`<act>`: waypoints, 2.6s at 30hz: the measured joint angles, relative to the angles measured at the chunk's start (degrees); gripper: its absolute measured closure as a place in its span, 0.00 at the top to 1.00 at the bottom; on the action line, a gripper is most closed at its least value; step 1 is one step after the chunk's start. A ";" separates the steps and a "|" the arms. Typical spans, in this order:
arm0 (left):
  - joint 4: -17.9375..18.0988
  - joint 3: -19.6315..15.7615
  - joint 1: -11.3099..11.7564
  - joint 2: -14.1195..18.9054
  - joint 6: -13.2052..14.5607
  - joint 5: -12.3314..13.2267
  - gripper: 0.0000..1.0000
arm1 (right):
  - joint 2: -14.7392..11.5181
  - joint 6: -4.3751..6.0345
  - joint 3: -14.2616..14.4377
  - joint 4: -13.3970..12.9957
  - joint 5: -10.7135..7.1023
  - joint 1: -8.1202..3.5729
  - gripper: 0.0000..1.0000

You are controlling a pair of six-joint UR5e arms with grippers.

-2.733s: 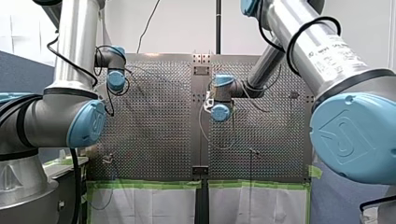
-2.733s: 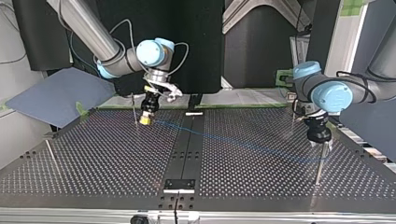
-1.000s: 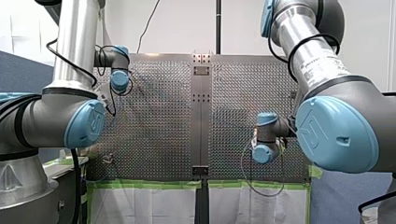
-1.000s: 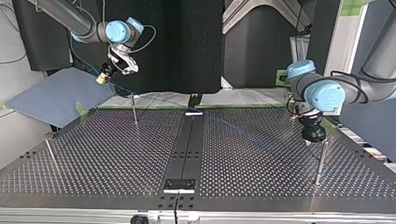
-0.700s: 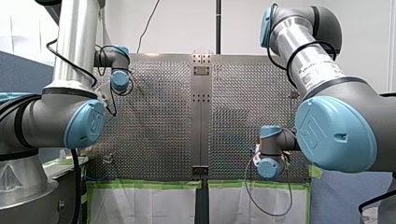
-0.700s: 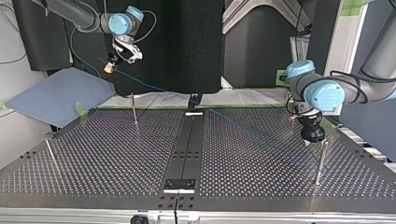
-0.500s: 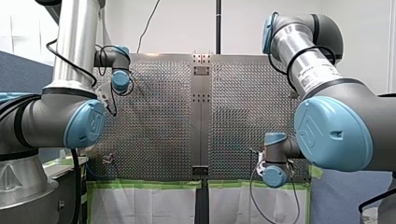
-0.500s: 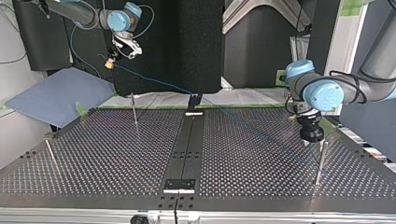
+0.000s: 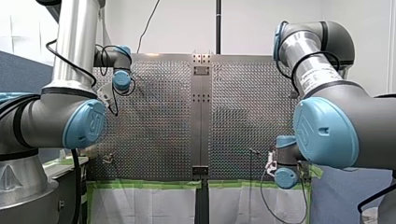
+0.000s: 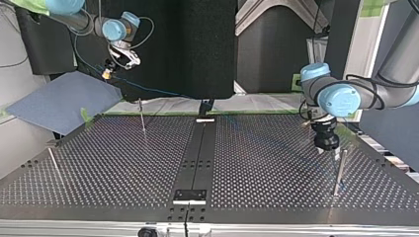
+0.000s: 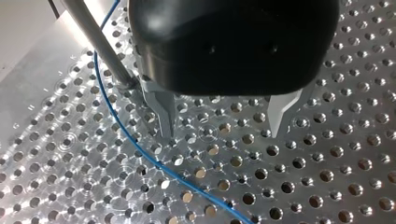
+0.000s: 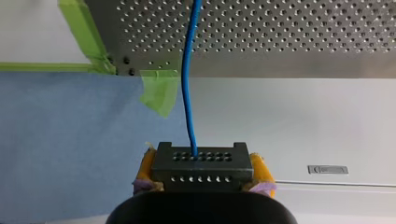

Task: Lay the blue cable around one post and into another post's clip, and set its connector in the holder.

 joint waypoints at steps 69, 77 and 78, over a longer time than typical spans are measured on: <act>-0.35 -0.04 -1.12 0.00 1.07 -0.88 0.99 | 5.18 3.63 -8.34 0.80 -33.36 -8.10 0.00; -1.38 -0.05 -0.95 0.04 -0.61 -0.76 0.99 | 5.20 3.96 -8.38 1.06 -37.35 -8.24 0.00; -1.68 -0.04 -0.79 0.11 -1.04 -0.78 0.99 | 5.20 4.00 -8.38 1.07 -37.95 -8.24 0.00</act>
